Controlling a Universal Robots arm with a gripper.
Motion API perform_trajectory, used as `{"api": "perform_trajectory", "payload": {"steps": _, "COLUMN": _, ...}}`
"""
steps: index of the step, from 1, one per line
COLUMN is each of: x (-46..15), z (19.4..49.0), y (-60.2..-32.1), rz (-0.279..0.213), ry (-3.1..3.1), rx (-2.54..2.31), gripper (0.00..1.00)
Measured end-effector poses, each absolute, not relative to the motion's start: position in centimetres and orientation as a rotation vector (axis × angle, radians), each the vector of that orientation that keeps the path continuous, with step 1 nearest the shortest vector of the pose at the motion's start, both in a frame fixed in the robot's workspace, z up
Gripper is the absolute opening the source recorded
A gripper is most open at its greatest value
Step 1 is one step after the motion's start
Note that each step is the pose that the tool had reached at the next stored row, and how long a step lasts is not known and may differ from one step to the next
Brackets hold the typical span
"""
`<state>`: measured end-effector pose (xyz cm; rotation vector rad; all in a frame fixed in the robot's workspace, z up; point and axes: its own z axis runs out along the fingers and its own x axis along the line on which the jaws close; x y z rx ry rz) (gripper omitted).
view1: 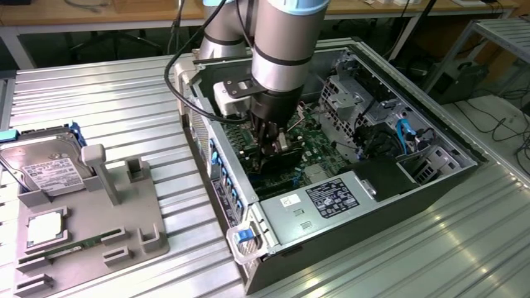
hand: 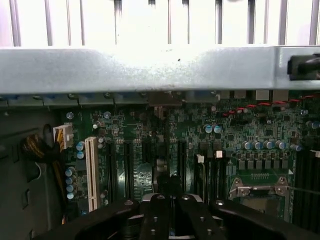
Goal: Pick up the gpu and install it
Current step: 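Press down on the gpu until it lock into place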
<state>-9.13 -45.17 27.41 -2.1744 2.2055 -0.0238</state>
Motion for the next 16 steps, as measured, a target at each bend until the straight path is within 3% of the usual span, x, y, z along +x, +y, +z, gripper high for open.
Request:
{"api": "perform_trajectory", "payload": {"steps": 3, "x": -9.1, "z": 28.6, "y": -45.2, "rz": -0.024, "ry": 2.206, "rx": -2.175, "gripper": 0.11}}
{"api": "perform_trajectory", "payload": {"steps": 16, "x": -7.3, "z": 28.4, "y": -45.2, "rz": -0.023, "ry": 2.206, "rx": -2.175, "gripper": 0.11}}
